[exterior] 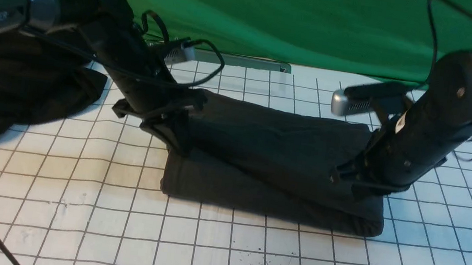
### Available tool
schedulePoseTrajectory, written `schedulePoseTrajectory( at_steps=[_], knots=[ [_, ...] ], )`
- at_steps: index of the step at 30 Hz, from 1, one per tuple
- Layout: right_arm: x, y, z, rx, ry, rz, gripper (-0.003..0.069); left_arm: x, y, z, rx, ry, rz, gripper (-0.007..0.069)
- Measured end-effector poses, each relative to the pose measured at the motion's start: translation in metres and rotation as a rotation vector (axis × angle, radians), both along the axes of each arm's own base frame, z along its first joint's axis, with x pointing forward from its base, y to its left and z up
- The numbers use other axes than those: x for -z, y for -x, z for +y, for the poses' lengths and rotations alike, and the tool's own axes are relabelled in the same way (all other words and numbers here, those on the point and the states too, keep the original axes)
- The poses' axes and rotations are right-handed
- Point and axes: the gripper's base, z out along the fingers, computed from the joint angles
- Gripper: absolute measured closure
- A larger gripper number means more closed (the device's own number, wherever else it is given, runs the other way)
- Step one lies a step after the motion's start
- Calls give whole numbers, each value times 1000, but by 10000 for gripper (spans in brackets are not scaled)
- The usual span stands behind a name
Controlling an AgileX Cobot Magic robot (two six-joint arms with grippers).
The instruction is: Fold a long-sleeved shirt over a white checkered tablecloth.
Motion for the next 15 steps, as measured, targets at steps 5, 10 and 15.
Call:
schedulePoseTrajectory(
  at_steps=[5, 10, 15],
  knots=[
    [34, -7, -3, 29, 18, 50, 652, 21, 10, 1, -7, -32, 33, 622],
    [32, -7, -4, 33, 13, 46, 660, 26, 13, 5, 0, -55, 49, 622],
    [-11, 6, -10, 13, -3, -3, 662, -4, 18, 13, 8, -61, 45, 622]
  ],
)
